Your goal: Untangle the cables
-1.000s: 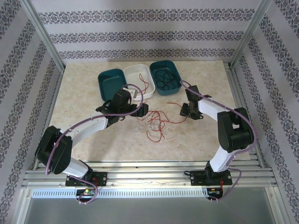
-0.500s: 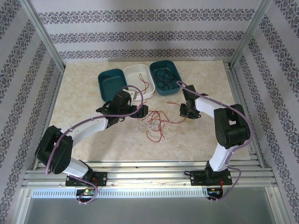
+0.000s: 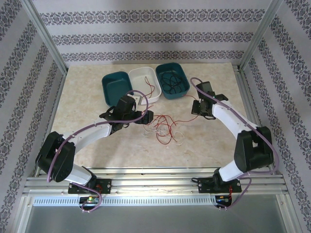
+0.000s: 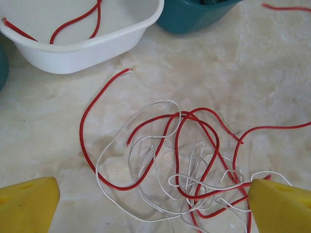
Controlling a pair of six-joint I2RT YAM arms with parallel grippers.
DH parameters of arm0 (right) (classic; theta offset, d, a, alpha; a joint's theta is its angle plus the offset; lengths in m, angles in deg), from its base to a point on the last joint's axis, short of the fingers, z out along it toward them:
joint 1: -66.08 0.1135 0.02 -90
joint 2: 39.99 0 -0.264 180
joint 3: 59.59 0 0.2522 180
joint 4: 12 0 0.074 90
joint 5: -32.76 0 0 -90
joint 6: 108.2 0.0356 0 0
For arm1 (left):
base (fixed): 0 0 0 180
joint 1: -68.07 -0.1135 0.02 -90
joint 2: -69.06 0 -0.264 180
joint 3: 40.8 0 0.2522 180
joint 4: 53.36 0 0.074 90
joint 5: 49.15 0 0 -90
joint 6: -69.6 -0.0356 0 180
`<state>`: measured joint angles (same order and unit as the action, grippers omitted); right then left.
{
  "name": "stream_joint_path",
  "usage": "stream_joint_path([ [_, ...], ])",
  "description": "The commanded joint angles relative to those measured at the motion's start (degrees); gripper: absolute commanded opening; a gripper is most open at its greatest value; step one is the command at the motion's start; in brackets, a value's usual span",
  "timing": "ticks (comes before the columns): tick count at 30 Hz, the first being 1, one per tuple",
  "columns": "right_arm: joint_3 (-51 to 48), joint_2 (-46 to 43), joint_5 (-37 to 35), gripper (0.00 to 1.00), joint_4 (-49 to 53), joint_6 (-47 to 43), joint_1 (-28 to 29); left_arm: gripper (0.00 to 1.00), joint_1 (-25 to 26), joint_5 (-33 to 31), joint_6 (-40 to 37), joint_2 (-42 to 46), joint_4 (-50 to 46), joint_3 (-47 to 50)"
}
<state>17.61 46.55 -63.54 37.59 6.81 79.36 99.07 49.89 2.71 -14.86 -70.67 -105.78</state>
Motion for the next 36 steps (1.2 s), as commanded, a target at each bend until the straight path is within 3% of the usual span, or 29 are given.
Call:
stream_joint_path([
  [1, 2.75, -4.52, -2.58, 0.0, 4.14, -1.79, 0.57, 0.99, -0.68, 1.14, -1.62, 1.35, 1.56, -0.75],
  [7, 6.78, -12.84, -2.16, 0.0, 6.68, -2.49, 1.01, 0.99, -0.67, 4.04, -5.85, 1.17, 3.19, -3.36],
  [13, 10.48, -19.39, 3.0, 0.0, 5.94, -1.71, 1.12, 0.99, -0.25, 12.31, -12.73, 0.73, 10.01, -4.17],
  [22, 12.7, -21.76, 9.14, 0.0, 3.78, 1.09, 2.38, 0.87, 4.6, 18.13, -21.25, -5.58, 14.65, -8.09],
  [26, 14.4, -21.91, 11.48, 0.0, 2.55, 2.32, 2.57, 0.82, 7.55, 18.82, -21.62, -9.77, 22.57, -7.95],
  [30, 15.47, -22.11, 13.29, 0.0, 1.47, 3.63, 2.79, 0.6, 10.79, 18.12, -20.49, -14.0, 37.48, -5.19],
  [33, 15.62, -22.37, 14.45, 0.0, 0.57, 4.45, 3.1, 0.6, 12.35, 18.54, -18.19, -17.85, 42.69, -6.31],
  [36, 16.3, -22.63, 15.08, 0.0, 0.37, 4.75, 3.28, 0.6, 13.72, 19.85, -17.84, -21.01, 40.48, -9.59],
])
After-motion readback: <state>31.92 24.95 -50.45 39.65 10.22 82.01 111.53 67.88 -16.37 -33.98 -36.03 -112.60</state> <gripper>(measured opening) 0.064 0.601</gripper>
